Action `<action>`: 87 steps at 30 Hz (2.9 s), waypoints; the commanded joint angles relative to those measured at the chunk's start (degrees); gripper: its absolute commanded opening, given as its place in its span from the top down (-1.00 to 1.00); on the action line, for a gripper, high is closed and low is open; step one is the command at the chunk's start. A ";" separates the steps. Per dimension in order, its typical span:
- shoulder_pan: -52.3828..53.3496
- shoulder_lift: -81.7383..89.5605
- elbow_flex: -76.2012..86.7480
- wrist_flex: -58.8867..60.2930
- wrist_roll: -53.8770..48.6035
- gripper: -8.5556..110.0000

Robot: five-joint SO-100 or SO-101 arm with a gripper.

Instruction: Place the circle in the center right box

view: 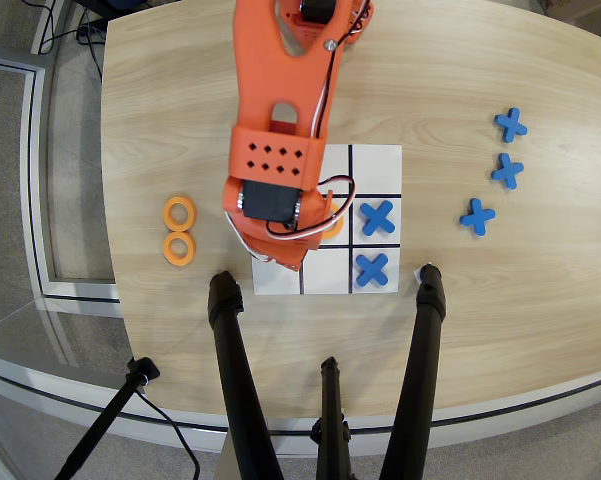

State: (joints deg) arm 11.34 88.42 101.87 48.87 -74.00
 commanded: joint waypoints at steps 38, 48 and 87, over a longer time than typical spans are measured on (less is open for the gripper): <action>0.97 99.40 68.12 26.37 -9.14 0.86; 10.37 103.97 76.82 26.37 -9.14 0.86; 87.28 106.08 81.65 28.48 -20.13 0.86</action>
State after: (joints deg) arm 98.96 193.45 180.35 76.90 -94.48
